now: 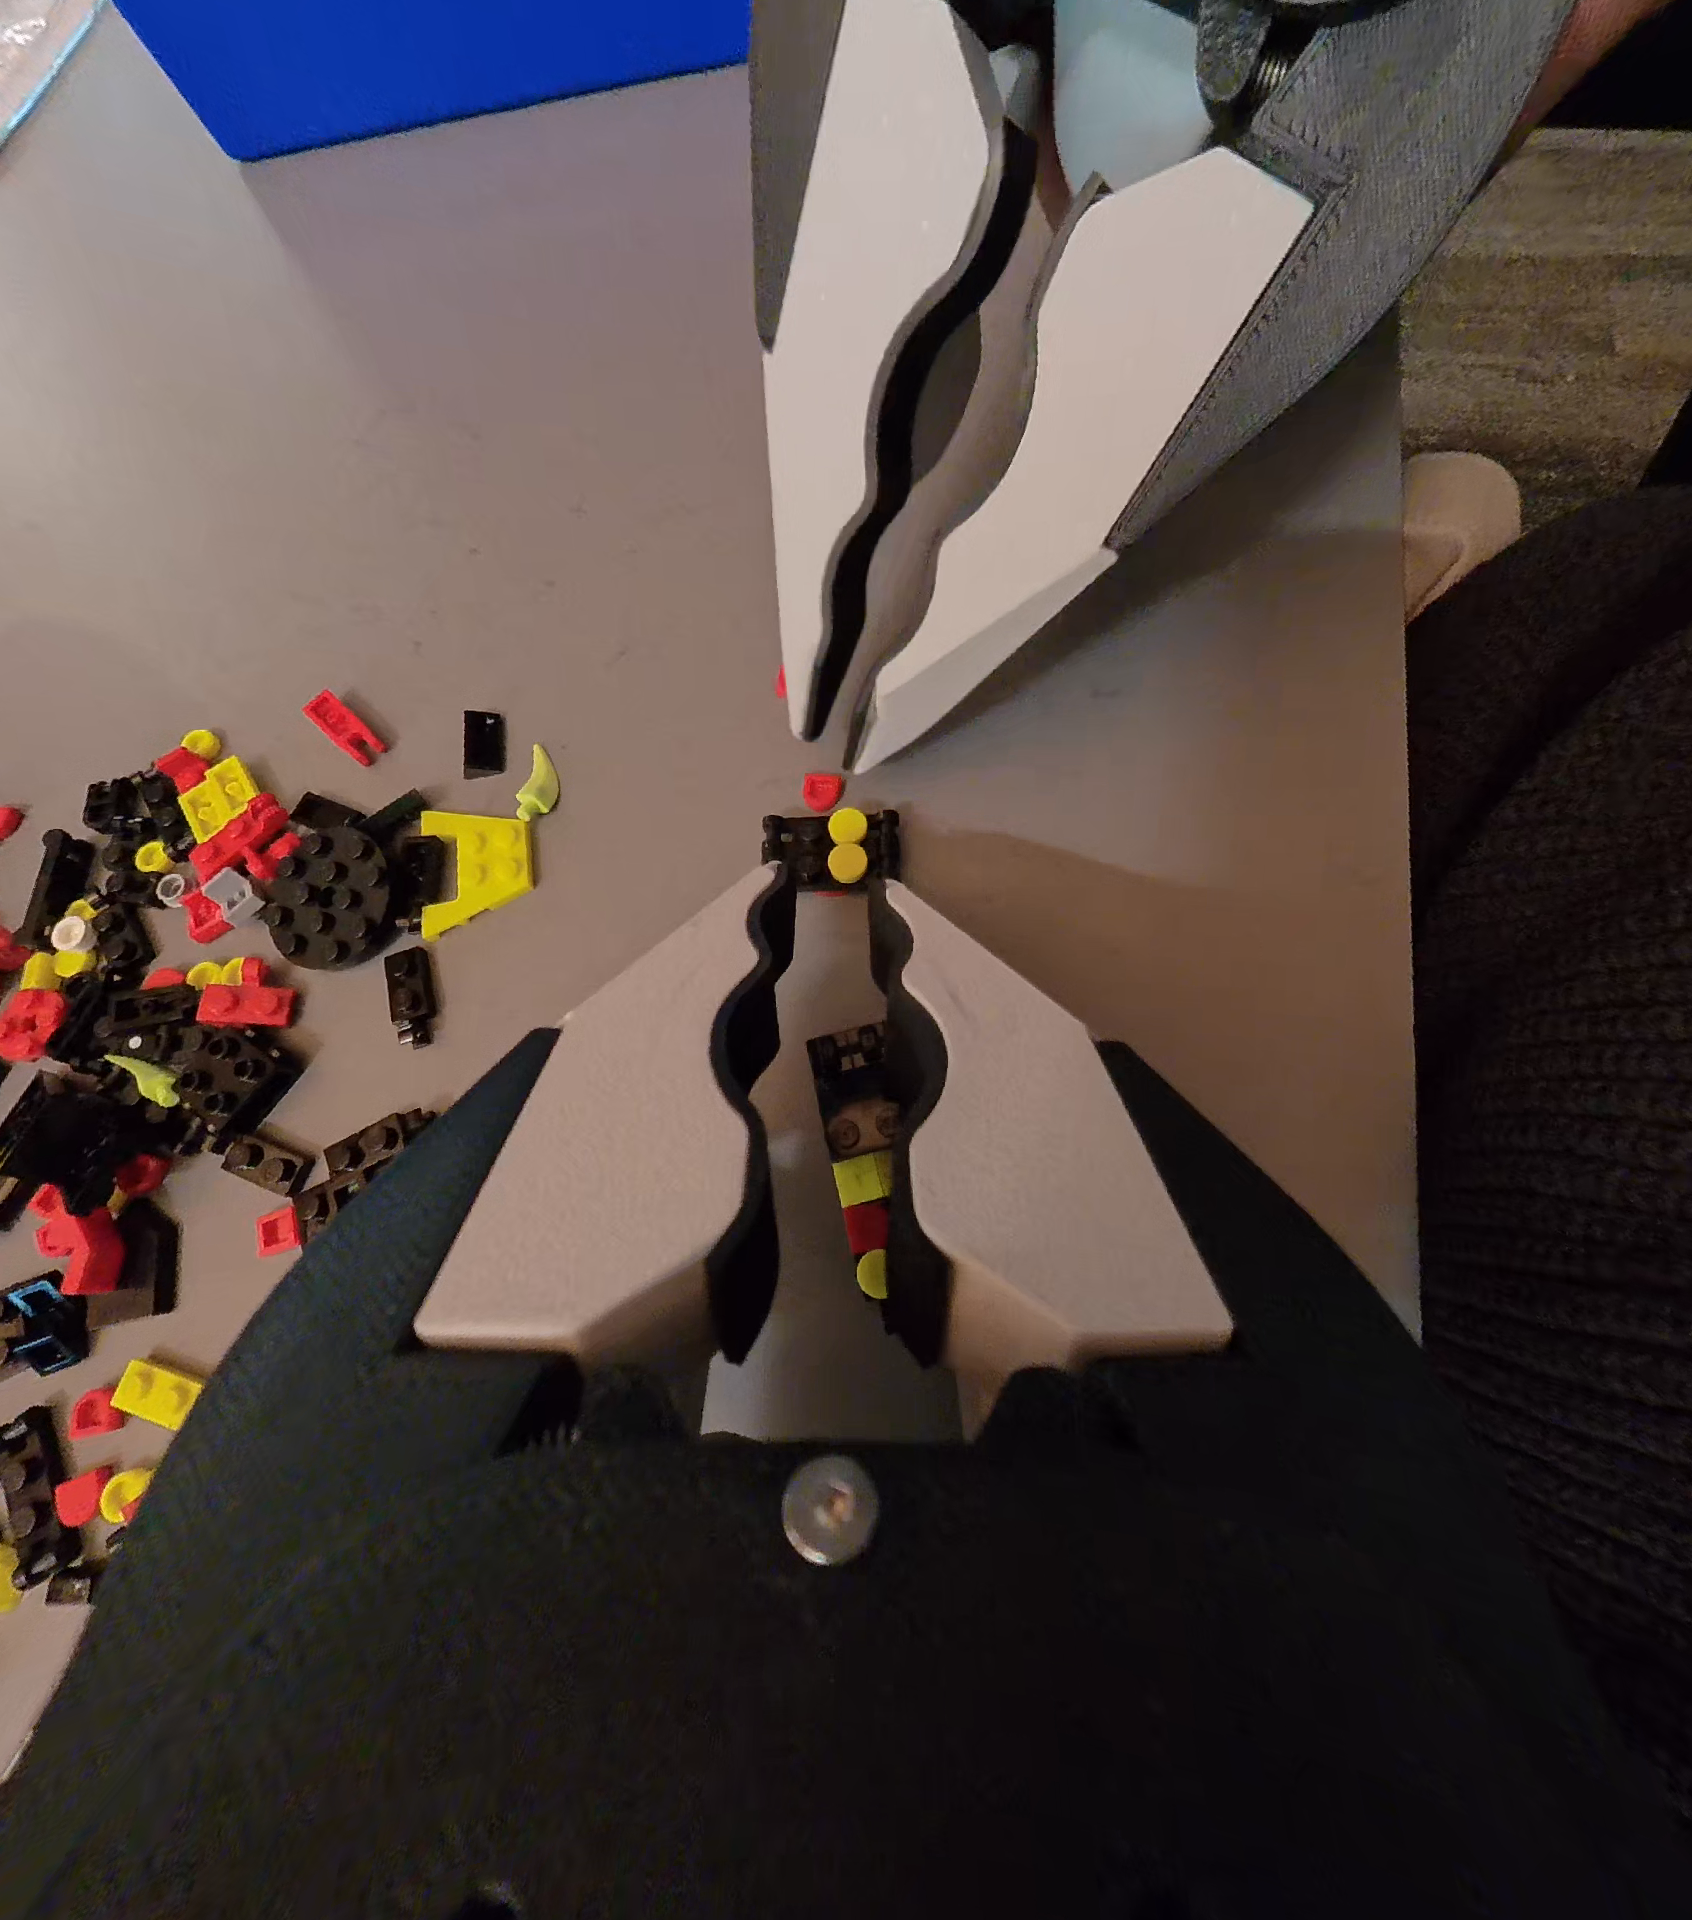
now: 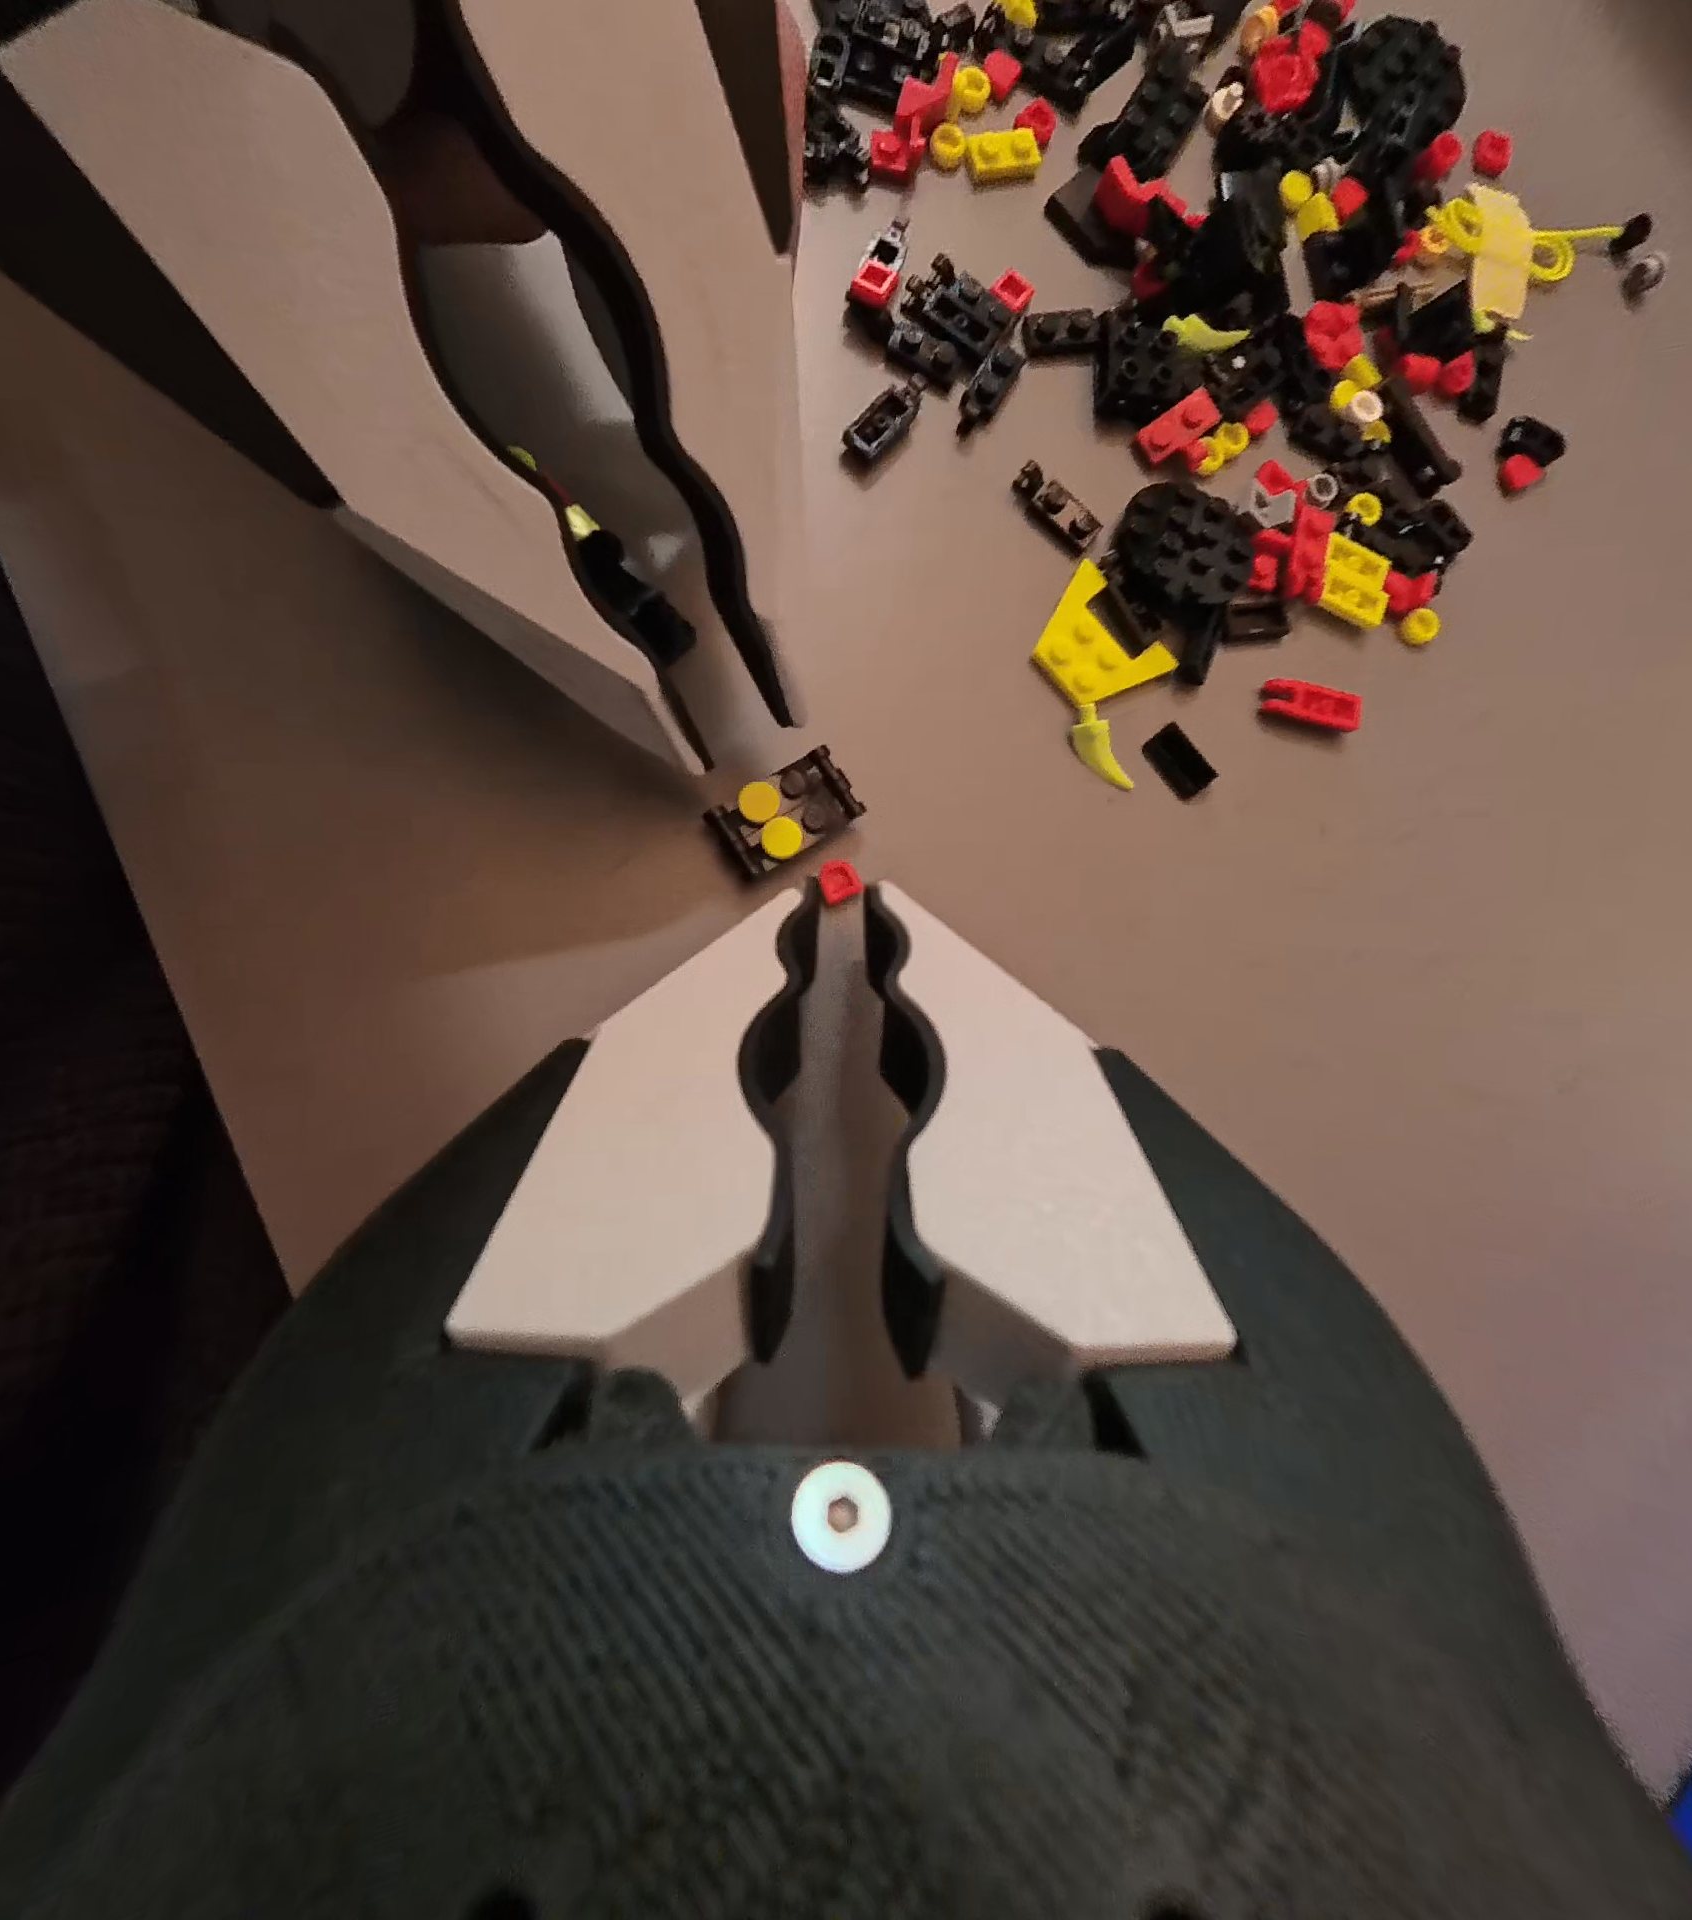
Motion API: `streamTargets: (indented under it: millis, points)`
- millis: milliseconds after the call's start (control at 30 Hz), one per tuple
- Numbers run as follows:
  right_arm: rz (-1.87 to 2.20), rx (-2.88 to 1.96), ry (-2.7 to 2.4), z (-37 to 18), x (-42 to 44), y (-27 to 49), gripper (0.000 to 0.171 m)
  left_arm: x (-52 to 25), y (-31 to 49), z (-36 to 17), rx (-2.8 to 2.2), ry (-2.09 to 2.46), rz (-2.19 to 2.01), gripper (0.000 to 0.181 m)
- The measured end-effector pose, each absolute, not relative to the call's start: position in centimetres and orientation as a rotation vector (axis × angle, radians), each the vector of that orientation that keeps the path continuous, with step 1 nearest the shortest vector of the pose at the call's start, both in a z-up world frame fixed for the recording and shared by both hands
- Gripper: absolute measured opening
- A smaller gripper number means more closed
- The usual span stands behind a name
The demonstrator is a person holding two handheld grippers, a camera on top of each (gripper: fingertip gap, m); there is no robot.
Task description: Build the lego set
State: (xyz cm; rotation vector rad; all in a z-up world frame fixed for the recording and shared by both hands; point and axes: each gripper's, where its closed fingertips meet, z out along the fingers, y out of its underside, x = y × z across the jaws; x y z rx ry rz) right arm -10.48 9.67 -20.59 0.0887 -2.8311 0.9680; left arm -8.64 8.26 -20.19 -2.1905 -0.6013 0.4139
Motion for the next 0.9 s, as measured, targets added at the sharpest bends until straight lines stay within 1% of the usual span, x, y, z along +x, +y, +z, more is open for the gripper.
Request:
streamTargets:
  millis: [33, 267, 467, 700, 800, 900]
  points:
    - [0.979, 0.088, -2.836, -20.6, -10.5, 9.6, 0.009, -8.6, 8.3, -20.2, -2.190, -0.601, 0.414, 0.011]
    - [0.986, 0.057, -2.882, -21.4, -10.6, 9.0, 0.015, -8.6, 8.3, -20.2, -2.191, -0.599, 0.417, 0.011]
    - [1.026, 0.004, -2.939, -21.2, -10.4, 9.5, 0.006, -8.7, 8.4, -19.6, -2.163, -0.588, 0.425, 0.011]
    - [1.453, -0.149, -3.051, -17.4, -8.5, 8.7, 0.006, -8.5, 9.1, -16.8, -2.048, -0.426, 0.539, 0.011]
    - [1.606, -0.180, -3.130, -16.2, -7.4, 8.7, 0.006, -7.8, 9.4, -15.6, -2.006, -0.260, 0.641, 0.005]
    - [1.673, -0.143, -3.162, -15.7, -6.8, 9.0, 0.006, -7.4, 9.4, -15.2, -2.003, -0.130, 0.749, 0.001]
